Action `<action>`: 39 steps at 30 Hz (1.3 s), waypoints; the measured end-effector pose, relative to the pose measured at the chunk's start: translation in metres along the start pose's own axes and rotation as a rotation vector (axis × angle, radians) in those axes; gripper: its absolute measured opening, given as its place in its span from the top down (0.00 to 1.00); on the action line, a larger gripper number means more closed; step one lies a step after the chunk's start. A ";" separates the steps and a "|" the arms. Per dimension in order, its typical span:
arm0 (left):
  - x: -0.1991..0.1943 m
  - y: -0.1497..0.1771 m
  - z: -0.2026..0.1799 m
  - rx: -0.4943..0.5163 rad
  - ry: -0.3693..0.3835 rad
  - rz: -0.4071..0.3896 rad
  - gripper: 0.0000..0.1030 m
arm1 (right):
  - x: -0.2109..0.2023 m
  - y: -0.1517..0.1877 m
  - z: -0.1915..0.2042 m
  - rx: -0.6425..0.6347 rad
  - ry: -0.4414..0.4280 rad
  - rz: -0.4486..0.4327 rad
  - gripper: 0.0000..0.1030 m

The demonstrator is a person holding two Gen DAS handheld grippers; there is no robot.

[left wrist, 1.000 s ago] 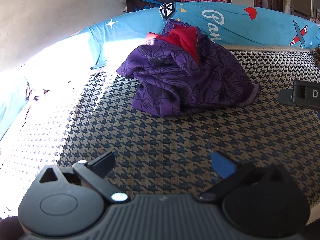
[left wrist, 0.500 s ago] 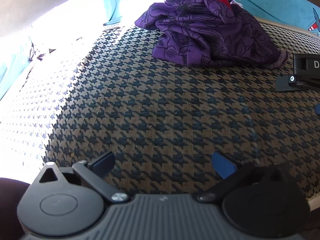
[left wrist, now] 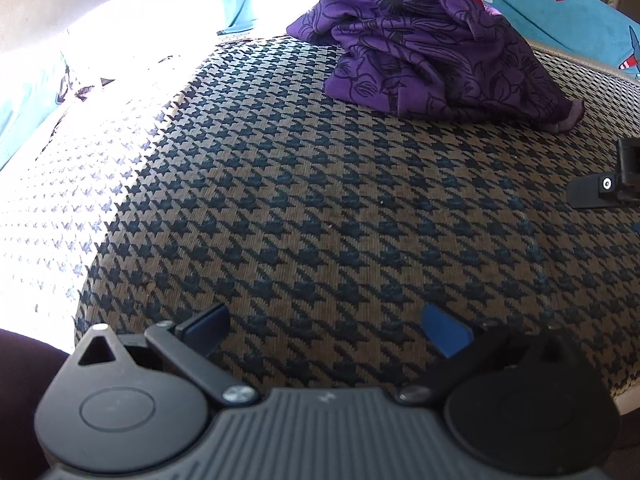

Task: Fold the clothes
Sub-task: 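Move the right gripper toward the purple garment's red-lined edge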

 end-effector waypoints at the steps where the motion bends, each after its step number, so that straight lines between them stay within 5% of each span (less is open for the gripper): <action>1: 0.001 -0.002 -0.004 0.003 0.003 -0.003 0.00 | -0.003 -0.003 -0.001 -0.003 0.002 -0.001 0.00; 9: -0.003 -0.014 -0.019 0.025 0.060 -0.041 0.00 | -0.013 -0.038 -0.020 -0.005 -0.001 -0.070 0.01; 16: 0.004 -0.049 -0.026 0.082 0.034 -0.089 0.00 | -0.001 -0.069 -0.024 0.071 -0.066 -0.127 0.01; 26: 0.027 -0.111 -0.027 0.121 0.079 -0.110 0.00 | 0.003 -0.097 -0.003 0.005 -0.058 -0.198 0.05; 39: 0.055 -0.177 0.021 -0.088 0.063 -0.138 0.00 | 0.015 -0.119 0.006 0.031 -0.087 -0.219 0.05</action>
Point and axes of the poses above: each gripper's, at about its wrist camera, not at the fingertips, and x roughly the way its jaws point, z to its left, y to its underside, the point moved 9 cm from there along x, roughly the way its jaws point, and after that the axes turned 1 degree about -x, right-handed, at the moved point
